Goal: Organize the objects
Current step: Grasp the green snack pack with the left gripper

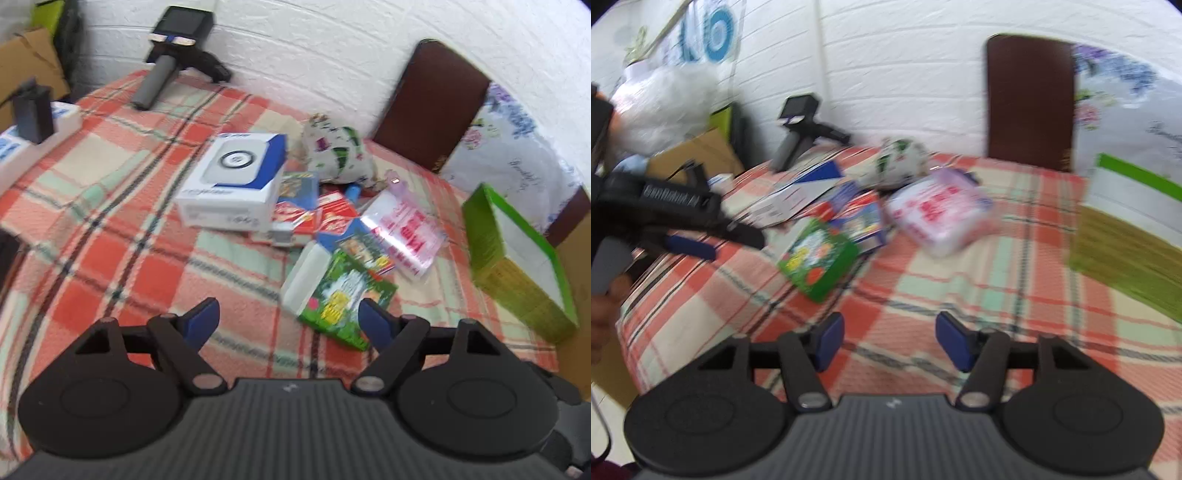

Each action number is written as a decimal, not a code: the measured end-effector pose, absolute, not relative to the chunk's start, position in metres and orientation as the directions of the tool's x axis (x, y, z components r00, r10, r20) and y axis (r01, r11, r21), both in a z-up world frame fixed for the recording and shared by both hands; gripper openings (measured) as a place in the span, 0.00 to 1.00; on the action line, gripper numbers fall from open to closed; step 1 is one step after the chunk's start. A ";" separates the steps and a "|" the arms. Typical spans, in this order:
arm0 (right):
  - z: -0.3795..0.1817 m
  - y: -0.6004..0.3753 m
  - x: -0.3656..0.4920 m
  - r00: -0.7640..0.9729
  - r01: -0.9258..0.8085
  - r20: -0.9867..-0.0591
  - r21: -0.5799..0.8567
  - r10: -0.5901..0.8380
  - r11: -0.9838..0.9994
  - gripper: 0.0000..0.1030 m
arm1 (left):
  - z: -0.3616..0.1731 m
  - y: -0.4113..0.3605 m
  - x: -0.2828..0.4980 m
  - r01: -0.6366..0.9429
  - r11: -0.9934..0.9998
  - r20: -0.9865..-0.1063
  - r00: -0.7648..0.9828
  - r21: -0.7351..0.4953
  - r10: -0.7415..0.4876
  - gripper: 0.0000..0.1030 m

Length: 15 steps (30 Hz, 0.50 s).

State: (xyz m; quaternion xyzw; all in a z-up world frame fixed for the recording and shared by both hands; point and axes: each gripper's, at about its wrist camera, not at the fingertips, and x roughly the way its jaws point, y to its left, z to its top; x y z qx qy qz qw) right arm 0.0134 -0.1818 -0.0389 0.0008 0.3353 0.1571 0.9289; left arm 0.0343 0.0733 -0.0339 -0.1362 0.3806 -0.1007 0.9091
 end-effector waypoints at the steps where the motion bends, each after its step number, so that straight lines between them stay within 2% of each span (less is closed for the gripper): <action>1: -0.039 -0.178 0.017 0.719 -0.305 -0.625 0.108 0.304 0.946 0.52 | -0.033 0.075 0.038 0.130 0.935 -0.633 0.704 -0.331 -0.322 0.82; 2: -0.040 -0.173 0.019 0.716 -0.318 -0.626 0.101 0.309 0.943 0.52 | -0.033 0.076 0.041 0.178 0.933 -0.605 0.719 -0.314 -0.341 0.83; 4: -0.040 -0.164 0.025 0.705 -0.343 -0.634 0.086 0.317 0.935 0.53 | -0.034 0.074 0.049 0.219 0.947 -0.594 0.739 -0.234 -0.318 0.95; 6: -0.041 -0.156 0.031 0.692 -0.368 -0.644 0.073 0.326 0.927 0.54 | -0.037 0.074 0.058 0.253 0.948 -0.596 0.737 -0.194 -0.318 0.95; 11: -0.047 -0.132 0.050 0.654 -0.423 -0.678 0.041 0.336 0.905 0.57 | -0.053 0.074 0.080 0.328 0.889 -0.631 0.626 -0.320 -0.458 0.91; 12: -0.050 -0.128 0.056 0.642 -0.428 -0.686 0.049 0.342 0.902 0.57 | -0.058 0.072 0.083 0.333 0.880 -0.641 0.602 -0.339 -0.475 0.80; 13: -0.053 -0.123 0.061 0.635 -0.431 -0.691 0.054 0.346 0.901 0.55 | -0.063 0.068 0.085 0.335 0.871 -0.653 0.577 -0.359 -0.491 0.64; 14: -0.057 -0.119 0.066 0.634 -0.432 -0.693 0.051 0.343 0.901 0.55 | -0.067 0.068 0.086 0.344 0.849 -0.643 0.554 -0.402 -0.529 0.60; 15: -0.059 -0.115 0.069 0.638 -0.432 -0.691 0.043 0.339 0.901 0.51 | -0.067 0.067 0.085 0.351 0.822 -0.629 0.530 -0.447 -0.569 0.45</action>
